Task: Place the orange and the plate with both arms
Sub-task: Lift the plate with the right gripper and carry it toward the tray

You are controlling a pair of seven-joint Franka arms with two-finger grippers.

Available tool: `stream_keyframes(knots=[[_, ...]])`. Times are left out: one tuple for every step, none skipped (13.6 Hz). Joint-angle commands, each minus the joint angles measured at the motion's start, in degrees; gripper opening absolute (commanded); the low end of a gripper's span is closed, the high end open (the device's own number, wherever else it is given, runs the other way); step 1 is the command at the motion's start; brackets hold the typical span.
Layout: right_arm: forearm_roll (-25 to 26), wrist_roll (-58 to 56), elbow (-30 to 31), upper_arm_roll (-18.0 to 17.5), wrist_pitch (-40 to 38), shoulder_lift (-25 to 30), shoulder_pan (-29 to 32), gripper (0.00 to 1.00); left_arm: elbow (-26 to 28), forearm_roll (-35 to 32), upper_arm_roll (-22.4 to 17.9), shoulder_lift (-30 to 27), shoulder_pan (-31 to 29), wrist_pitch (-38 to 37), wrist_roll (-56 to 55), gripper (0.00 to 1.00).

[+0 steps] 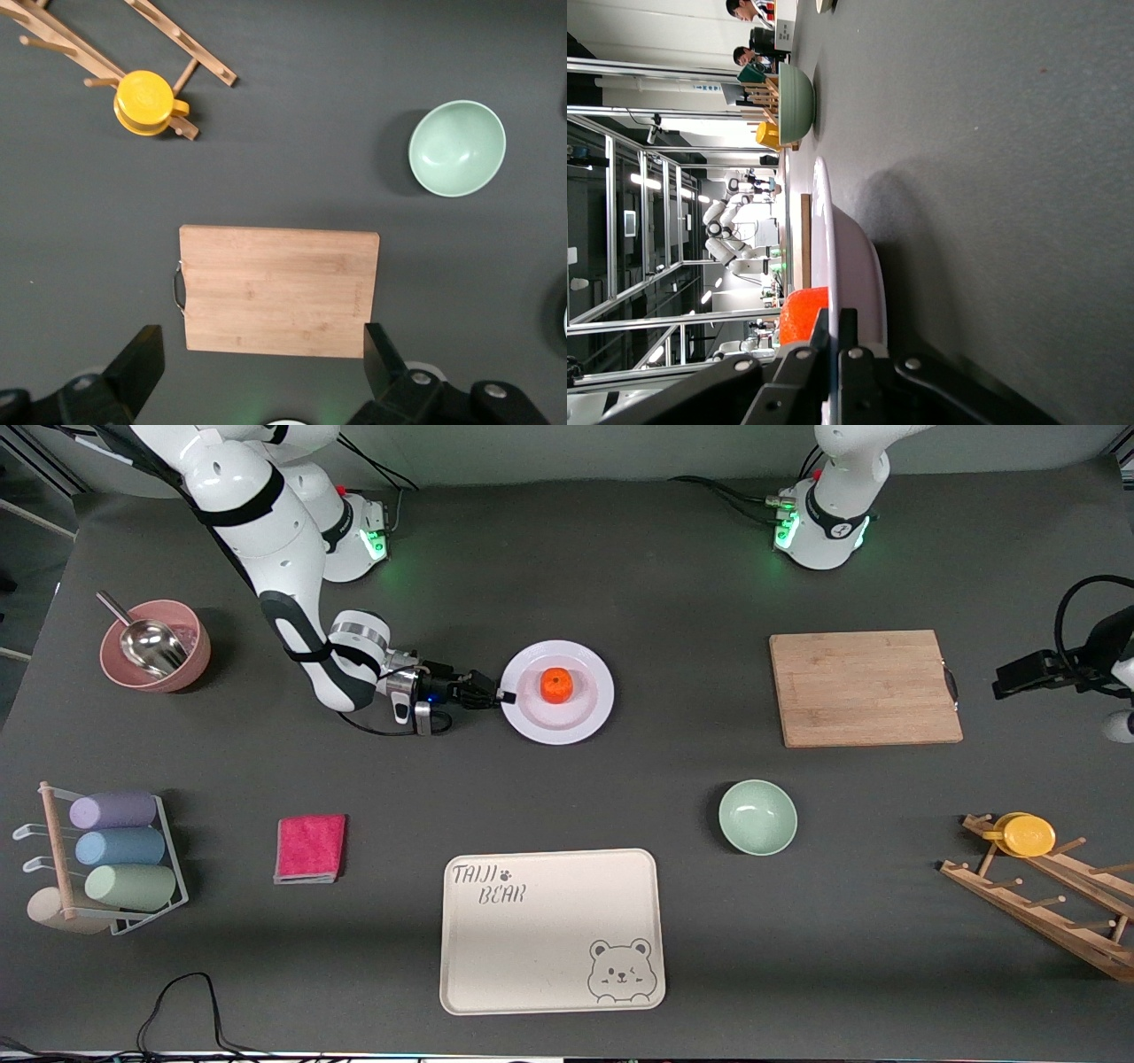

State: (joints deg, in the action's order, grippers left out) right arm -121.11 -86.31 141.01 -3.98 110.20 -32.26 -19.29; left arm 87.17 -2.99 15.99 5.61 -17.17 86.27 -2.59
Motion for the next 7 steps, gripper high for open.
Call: stream_keyframes(knots=[[-2.9, -1.32, -1.88, 0.03, -0.95, -4.21, -0.92, 0.0, 2.21, 0.71, -10.59, -2.18, 11.16, 2.83, 1.1, 1.0], [-2.9, 0.42, -1.88, 0.11, -0.95, -3.78, -0.83, 0.0, 3.87, 0.8, -12.28, -3.31, 13.02, 3.72, 1.53, 1.0], [-2.9, 3.4, -1.97, 0.11, -0.95, -3.08, -0.92, 0.0, 4.84, 0.8, -12.9, -4.02, 13.99, 4.34, 2.84, 1.0], [-2.82, 5.95, -2.23, 0.11, -0.95, -2.11, -1.01, 0.0, 5.11, 0.8, -12.91, -4.11, 14.0, 4.17, 3.03, 1.0], [-2.73, 7.45, -2.58, 0.11, -0.95, -1.5, -1.01, 0.0, 5.12, 0.88, -12.91, -4.12, 14.09, 3.64, 3.21, 1.0], [-2.73, 8.69, -3.28, 0.11, -0.95, -1.32, -0.92, 0.0, 5.03, 0.97, -12.74, -4.12, 14.09, 3.55, 3.21, 1.0], [-2.73, 10.09, -3.89, 0.11, -0.87, -0.97, -1.01, 0.0, 5.03, 2.28, -12.73, -4.12, 14.01, 3.55, 3.38, 1.0]])
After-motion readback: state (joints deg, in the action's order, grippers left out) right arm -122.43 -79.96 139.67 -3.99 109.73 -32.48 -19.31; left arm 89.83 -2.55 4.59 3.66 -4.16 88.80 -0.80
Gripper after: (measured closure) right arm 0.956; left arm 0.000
